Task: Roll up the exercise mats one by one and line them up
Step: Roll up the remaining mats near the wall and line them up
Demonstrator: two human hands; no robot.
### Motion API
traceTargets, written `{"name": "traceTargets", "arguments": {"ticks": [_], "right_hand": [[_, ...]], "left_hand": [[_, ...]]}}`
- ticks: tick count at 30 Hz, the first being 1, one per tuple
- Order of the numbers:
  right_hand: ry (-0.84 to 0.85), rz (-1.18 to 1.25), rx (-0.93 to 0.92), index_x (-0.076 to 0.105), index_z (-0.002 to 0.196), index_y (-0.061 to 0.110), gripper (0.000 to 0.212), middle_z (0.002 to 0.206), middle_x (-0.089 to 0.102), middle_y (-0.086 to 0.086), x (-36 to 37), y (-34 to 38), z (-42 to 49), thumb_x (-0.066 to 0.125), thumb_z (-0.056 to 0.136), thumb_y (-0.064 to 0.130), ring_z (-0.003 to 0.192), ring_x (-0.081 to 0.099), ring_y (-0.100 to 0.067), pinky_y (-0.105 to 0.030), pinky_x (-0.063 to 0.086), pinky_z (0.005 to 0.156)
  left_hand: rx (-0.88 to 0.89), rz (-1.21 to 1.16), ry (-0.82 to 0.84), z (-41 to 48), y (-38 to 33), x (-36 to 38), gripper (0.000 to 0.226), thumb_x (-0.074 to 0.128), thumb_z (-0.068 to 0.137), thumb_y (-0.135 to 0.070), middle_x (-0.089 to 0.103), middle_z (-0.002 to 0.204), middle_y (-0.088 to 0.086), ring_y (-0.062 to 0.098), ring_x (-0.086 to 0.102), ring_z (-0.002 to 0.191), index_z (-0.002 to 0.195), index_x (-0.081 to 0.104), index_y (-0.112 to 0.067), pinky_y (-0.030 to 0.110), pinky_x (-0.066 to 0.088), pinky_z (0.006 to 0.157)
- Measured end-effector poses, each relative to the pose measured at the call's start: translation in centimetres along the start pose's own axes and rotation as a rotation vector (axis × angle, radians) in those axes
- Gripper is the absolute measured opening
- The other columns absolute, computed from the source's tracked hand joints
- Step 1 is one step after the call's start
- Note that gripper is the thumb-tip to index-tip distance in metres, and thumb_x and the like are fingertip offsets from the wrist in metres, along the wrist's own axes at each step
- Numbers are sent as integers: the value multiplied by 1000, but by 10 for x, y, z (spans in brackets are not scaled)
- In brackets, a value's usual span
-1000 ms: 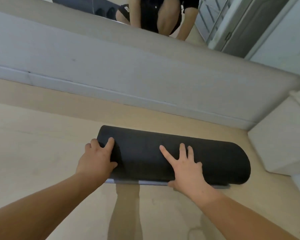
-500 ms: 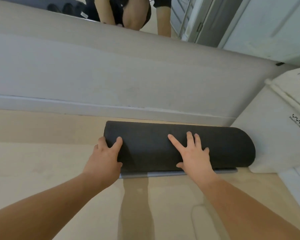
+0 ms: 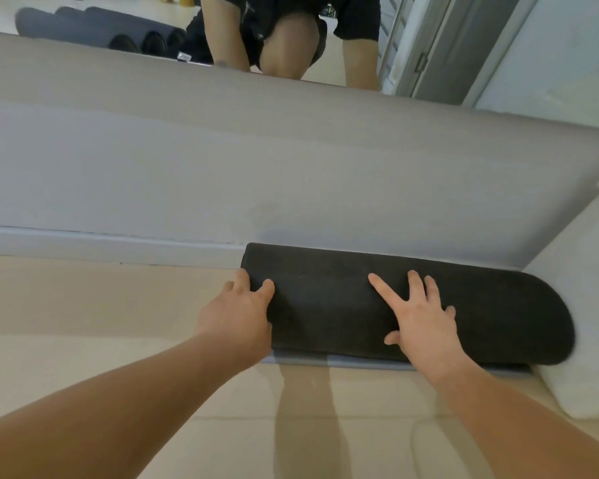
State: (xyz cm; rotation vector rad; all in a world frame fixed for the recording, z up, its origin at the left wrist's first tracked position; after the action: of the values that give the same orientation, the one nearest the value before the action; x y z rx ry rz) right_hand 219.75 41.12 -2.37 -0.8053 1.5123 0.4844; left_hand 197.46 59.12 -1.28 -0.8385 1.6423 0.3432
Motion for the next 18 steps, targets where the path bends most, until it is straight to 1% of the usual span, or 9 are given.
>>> {"name": "traceTargets", "arguments": {"ticks": [2,4,6,8,10,12,13,16,18], "right_hand": [[17,1,0,-20,152,60,119,169,-2,-14,-1,0,6,79,91,34,158,-3,-42,-70,34,115],[43,1,19,-17,154,60,119,169,-2,-15,-1,1,8,80,90,32,157,-4,-42,-70,33,114],[50,12,35,-14,154,60,119,169,-2,-15,-4,5,6,81,89,28,157,-5,-42,-72,31,114],[50,18,59,-15,154,60,120,169,-3,-15,-10,9,4,79,89,24,157,-6,-42,-73,30,113],[50,5,93,-23,151,59,122,168,-4,-17,-15,14,-2,76,89,22,157,-7,-42,-74,31,112],[39,-2,108,-28,150,56,124,167,-3,-20,-19,19,-12,77,89,29,157,-4,-42,-72,33,112],[21,-3,81,-27,152,54,123,167,-1,-20,-21,26,-18,77,88,36,157,-1,-41,-70,33,113],[-63,-14,-75,-19,158,49,111,170,-1,-15,-26,54,-29,70,91,52,158,1,-38,-65,29,119],[-38,-11,-124,-12,160,46,102,172,-4,-12,-28,71,-31,66,94,53,159,-1,-37,-64,26,121]], "left_hand": [[27,-66,-8,-5,2,3,73,57,102,-39,9,168,8,27,34,144,164,18,-33,39,47,110],[57,-125,15,-13,9,4,74,58,101,-37,-2,173,1,23,24,153,164,20,-34,37,41,117],[71,-132,17,-26,19,3,71,56,102,-34,-3,174,-3,21,17,157,164,22,-35,35,36,119],[62,-119,28,-38,28,0,72,55,104,-35,-5,175,-3,21,12,160,165,16,-35,35,31,122],[42,-115,38,-47,35,-2,76,55,106,-37,-9,176,-1,23,10,161,167,10,-33,37,28,124],[31,-127,27,-52,36,-3,77,56,106,-38,-8,176,-1,25,12,161,167,9,-32,39,28,125],[27,-143,25,-54,36,-3,77,56,106,-38,-7,176,-1,26,14,161,167,9,-32,39,28,124],[43,-179,37,-64,34,3,79,57,105,-36,-6,176,-1,26,14,161,167,8,-31,39,28,125],[61,-189,40,-69,32,9,81,58,105,-36,-6,176,-2,24,13,161,167,7,-32,39,27,125]]}}
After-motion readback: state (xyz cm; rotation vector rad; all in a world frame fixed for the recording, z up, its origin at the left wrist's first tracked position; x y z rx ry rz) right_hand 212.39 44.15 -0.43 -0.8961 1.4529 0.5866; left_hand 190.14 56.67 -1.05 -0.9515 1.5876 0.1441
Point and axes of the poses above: each hand's wrist, its own z-axis towards the middle knuckle, its own x-axis out of the palm, y = z × x, the point moved 5 cm from there along z, towards the middle knuckle
